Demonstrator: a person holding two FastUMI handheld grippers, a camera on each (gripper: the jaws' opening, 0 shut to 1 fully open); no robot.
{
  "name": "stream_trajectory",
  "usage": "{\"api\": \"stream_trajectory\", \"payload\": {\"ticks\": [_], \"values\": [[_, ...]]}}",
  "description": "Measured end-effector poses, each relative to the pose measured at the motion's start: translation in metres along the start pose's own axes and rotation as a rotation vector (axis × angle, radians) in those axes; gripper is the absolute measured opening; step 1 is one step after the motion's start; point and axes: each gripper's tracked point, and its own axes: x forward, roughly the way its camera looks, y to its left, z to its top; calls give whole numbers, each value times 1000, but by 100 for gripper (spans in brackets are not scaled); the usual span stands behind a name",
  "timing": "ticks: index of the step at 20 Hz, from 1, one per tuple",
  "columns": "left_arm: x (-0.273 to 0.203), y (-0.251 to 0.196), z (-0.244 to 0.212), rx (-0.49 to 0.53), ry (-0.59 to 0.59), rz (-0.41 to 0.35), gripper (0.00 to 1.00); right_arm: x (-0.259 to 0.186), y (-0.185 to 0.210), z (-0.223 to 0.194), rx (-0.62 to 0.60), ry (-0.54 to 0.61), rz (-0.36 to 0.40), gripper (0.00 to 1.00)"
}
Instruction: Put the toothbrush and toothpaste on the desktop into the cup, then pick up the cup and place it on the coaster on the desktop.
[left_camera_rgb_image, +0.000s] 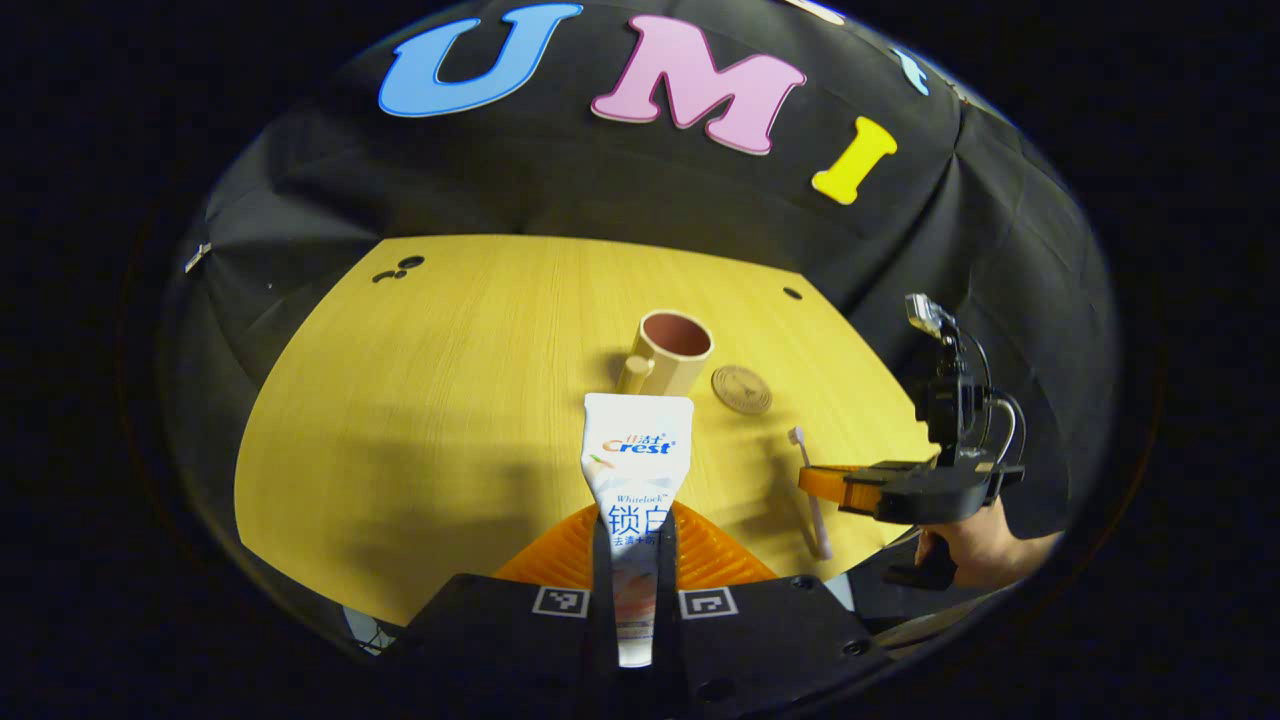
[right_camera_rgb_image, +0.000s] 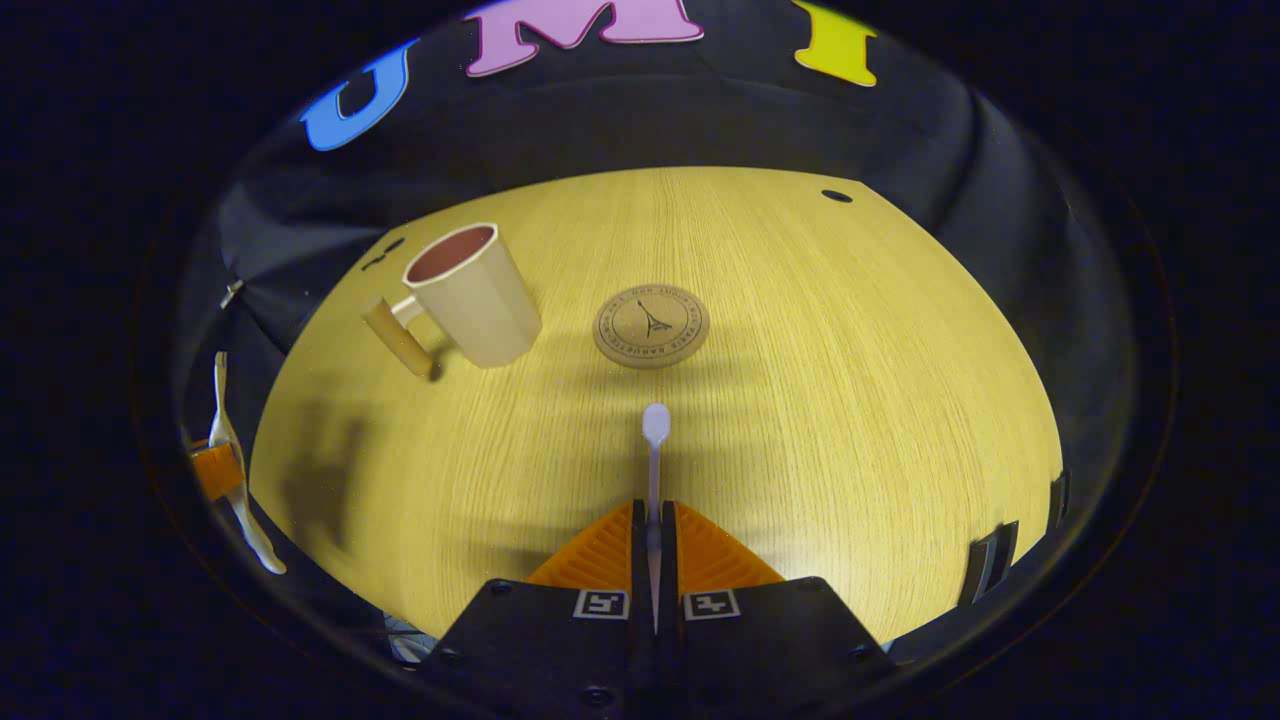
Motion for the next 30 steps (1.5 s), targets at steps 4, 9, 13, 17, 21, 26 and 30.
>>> {"api": "stream_trajectory", "payload": {"ticks": [4, 9, 13, 17, 21, 26, 30], "values": [[1, -17, 63, 1, -164, -52, 18, -23, 13, 36, 116, -111, 144, 5], [11, -49, 157, 1, -390, -158, 18, -58, 19, 77, 160, -217, 252, 5], [40, -67, 200, -8, -464, -215, 18, -85, 9, 95, 176, -269, 273, 5], [73, -72, 222, 16, -485, -206, 18, -100, -6, 97, 181, -286, 261, 5], [102, -68, 226, 20, -486, -188, 18, -103, -21, 88, 202, -276, 230, 5], [143, -54, 218, 42, -438, -153, 18, -107, -38, 81, 228, -280, 190, 5], [161, -50, 207, 45, -404, -155, 18, -112, -47, 70, 237, -276, 161, 5]]}}
